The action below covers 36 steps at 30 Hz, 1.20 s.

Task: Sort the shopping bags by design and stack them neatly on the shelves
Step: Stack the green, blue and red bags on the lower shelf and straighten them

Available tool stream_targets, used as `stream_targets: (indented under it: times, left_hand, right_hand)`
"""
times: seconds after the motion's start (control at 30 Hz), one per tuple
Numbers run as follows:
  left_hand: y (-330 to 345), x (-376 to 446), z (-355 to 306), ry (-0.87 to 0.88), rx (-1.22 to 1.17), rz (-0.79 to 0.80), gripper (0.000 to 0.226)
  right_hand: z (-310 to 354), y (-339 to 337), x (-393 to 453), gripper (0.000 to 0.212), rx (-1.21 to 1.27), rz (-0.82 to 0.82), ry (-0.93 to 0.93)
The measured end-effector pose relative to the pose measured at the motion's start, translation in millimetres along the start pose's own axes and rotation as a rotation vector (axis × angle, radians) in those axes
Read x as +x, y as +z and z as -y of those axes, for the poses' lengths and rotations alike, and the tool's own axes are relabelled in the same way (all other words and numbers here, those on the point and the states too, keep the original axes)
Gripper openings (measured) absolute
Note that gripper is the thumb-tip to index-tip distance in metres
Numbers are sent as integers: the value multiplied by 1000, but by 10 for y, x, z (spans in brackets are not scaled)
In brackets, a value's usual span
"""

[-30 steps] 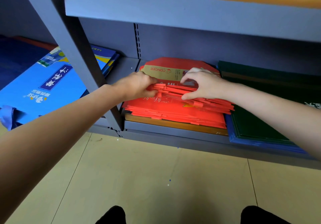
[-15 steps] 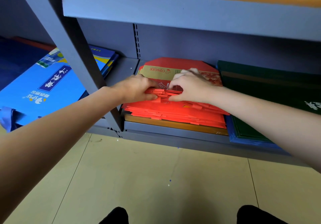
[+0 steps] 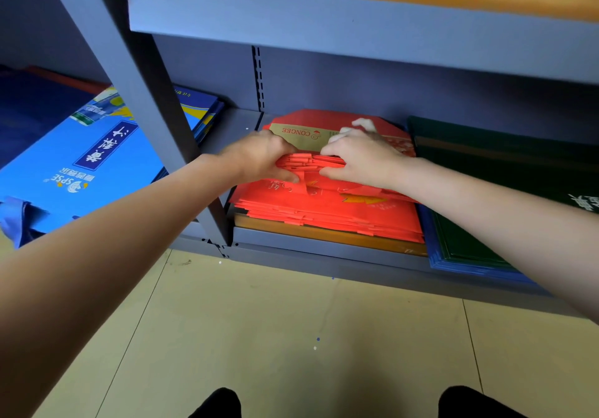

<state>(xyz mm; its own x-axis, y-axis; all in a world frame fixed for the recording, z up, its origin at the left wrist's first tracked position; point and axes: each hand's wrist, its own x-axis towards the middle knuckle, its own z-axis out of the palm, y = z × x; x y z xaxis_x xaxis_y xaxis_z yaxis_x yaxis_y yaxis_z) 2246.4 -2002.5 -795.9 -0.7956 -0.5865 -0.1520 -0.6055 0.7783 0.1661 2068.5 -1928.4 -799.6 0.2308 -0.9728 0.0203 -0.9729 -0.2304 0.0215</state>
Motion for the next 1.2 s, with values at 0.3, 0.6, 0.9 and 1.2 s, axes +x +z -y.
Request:
stream_targets:
  times: [0.3, 0.6, 0.9, 1.2]
  left_hand:
    - [67, -61, -151, -19, 455, -67, 38]
    - [114, 21, -197, -41, 483, -21, 60]
    - [111, -29, -239, -58, 487, -178, 40]
    - [485, -91, -85, 70, 193, 193, 62]
  right_hand:
    - [-280, -142, -334, 72, 332, 384, 121]
    - [-382, -66, -577, 56, 181, 232, 157]
    - [-255, -64, -514, 36, -178, 18, 108]
    - [-241, 211, -705, 84, 32, 502, 86]
